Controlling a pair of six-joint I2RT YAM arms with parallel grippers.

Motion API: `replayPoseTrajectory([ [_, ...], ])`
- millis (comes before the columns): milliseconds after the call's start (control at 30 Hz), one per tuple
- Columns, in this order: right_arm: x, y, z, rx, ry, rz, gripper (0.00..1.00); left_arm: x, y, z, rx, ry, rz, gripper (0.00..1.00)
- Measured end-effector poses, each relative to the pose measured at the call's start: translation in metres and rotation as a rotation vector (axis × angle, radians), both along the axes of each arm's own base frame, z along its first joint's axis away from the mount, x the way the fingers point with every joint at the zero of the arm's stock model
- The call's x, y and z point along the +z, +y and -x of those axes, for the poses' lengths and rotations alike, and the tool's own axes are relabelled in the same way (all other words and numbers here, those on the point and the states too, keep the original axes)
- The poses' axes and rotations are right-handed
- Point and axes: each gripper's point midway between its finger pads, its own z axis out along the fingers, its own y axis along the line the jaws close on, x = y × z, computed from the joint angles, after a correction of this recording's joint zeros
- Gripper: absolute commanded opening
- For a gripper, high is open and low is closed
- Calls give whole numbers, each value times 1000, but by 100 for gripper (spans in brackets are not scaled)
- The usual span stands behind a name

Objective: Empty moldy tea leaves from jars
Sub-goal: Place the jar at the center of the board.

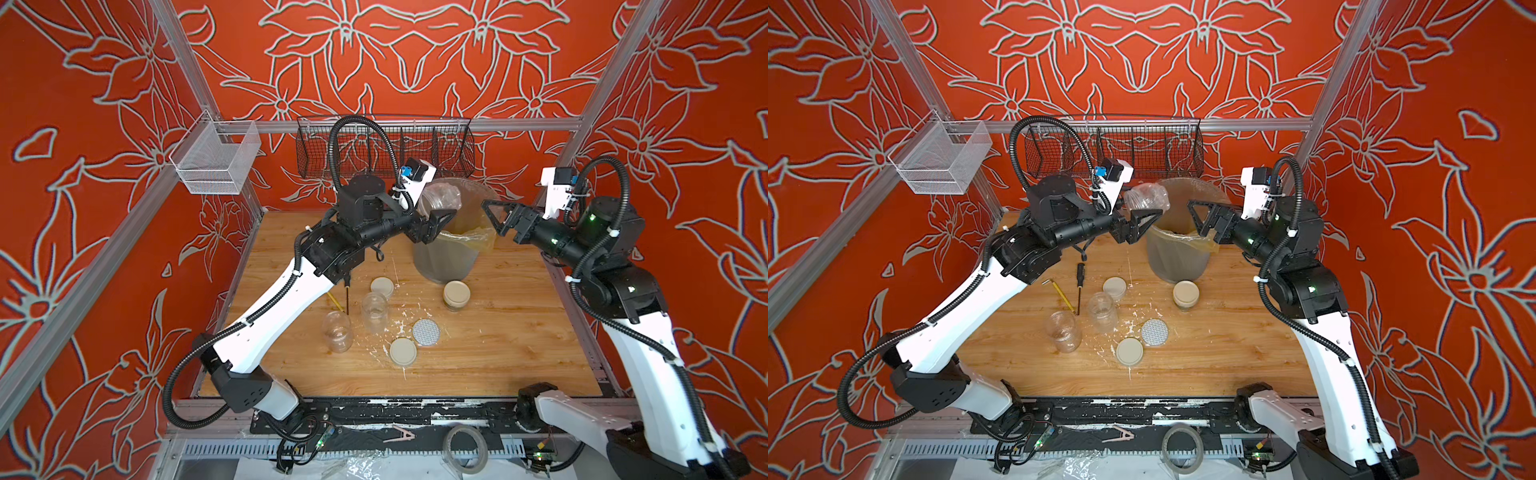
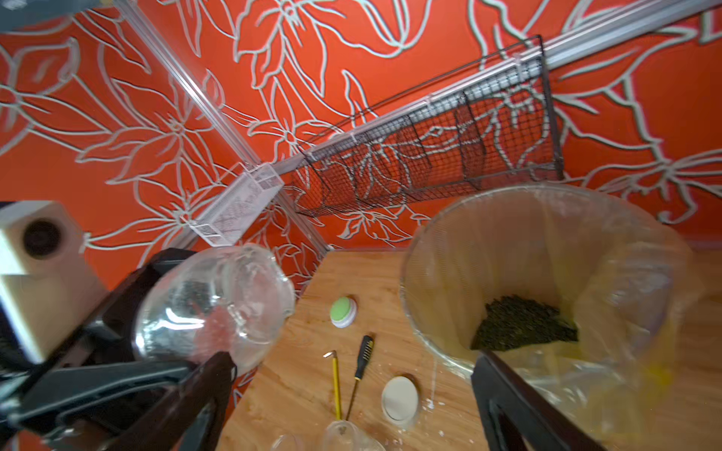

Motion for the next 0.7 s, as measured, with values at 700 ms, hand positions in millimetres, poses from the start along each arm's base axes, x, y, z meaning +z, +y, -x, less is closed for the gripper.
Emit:
replayPoseTrajectory([
  [700, -62, -18, 12, -61, 110, 172, 97, -259, 23, 57, 232, 780, -694, 14],
])
